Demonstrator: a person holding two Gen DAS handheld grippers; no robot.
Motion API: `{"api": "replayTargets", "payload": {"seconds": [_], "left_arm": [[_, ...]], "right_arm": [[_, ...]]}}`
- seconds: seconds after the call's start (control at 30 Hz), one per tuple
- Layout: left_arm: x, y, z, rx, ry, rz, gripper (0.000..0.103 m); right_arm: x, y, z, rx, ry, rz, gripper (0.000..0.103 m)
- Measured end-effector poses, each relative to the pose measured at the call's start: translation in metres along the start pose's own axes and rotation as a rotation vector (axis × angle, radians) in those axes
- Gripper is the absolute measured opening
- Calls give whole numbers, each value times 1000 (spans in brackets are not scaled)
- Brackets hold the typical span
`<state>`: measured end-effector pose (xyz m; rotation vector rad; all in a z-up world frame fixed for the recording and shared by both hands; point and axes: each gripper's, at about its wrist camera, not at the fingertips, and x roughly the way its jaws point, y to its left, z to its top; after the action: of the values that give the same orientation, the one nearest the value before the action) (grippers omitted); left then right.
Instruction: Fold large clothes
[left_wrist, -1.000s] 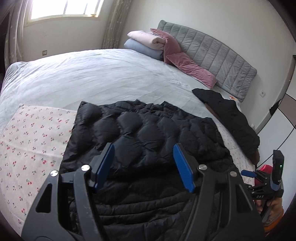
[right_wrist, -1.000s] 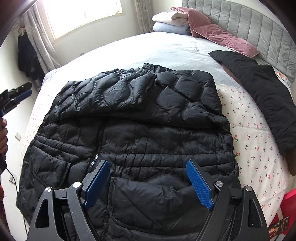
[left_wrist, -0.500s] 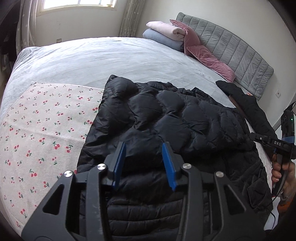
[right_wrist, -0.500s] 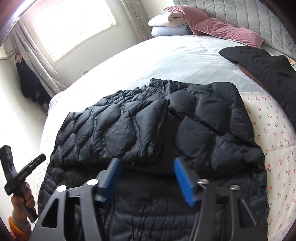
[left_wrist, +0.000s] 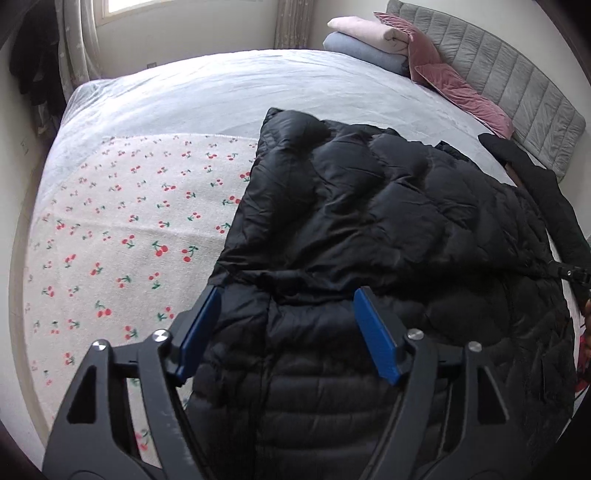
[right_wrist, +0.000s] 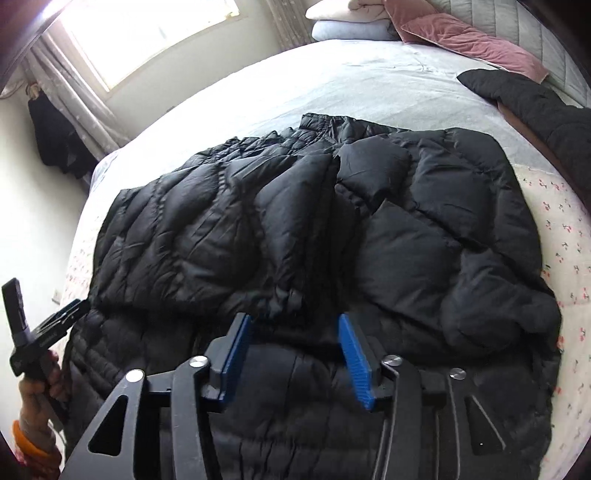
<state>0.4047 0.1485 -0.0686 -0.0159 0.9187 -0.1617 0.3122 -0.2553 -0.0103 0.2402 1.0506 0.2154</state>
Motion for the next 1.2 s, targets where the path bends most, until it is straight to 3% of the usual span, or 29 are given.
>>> {"api": "replayTargets", "payload": {"seconds": [0.07,0.27,0.47,0.77,0.87,1.03,1.2], "left_arm": [[-27,-3,-6,21,-4,13,82],[-103,2,-37,60,0,-25,86],[-129,26,-85,47,61,-88,87],[-105,75,-175,-194,201,-228,87],[-116,73,-190,-184,149,-266,87],[-124,71,-203,-196,164,-333,87],[-128,69,-215,-243,196,-435,87]], "right_arm": [[-36,-8,-17,-27,-20,19,74],[-126,-35,-69,-1,-46,11,81],[-175,-57,-130,17,-60,2,84],[-166,-122,-210,161,26,29,84],[-161,-142,-228,220,44,34,84],[-145,-162,-254,314,89,85,84],[-146,-160,-265,314,70,111,84]]}}
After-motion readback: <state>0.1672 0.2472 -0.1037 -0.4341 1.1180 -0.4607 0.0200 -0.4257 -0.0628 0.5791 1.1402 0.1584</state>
